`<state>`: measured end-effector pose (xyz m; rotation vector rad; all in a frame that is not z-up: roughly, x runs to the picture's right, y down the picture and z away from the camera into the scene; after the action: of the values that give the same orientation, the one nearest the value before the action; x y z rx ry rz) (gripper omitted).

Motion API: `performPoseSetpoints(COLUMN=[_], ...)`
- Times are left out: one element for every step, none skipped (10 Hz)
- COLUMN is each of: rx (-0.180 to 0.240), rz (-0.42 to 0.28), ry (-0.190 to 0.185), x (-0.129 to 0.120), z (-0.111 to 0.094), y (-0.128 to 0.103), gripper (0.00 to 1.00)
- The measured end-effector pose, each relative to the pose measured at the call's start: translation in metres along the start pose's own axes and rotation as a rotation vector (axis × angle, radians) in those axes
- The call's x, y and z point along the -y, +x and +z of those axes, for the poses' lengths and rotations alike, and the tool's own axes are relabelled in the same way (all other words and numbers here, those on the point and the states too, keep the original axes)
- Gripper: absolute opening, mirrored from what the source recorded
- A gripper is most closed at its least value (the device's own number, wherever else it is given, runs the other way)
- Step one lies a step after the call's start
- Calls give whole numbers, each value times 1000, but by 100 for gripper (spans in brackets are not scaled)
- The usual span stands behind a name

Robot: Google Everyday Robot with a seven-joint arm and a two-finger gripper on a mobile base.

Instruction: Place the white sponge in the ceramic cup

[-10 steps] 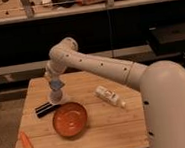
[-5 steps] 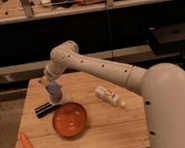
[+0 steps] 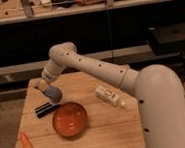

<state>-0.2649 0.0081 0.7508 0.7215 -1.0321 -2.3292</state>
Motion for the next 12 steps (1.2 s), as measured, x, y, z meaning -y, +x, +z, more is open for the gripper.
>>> performPoseSetpoints(rx=[5,8,14,19,24,28,28,29,29,29,30,30], rz=[-25,-44,-61,-76,-83,-89,-92,-99,-109,-132,-145,-156], ry=[23,41,52,58,56,50,44,41,41,46,51,63], x=[2,2,3,5,4,3,1,0,0,-1,-1,-1], z=[2,3,5,9,10,11,10,11,11,11,10,10], y=[-2,-4,-5,-4,-6,-7,-8,-9,-10,-12,-13,-14], gripper=[0,0,1,7,16,27,35,46,56,65,69,69])
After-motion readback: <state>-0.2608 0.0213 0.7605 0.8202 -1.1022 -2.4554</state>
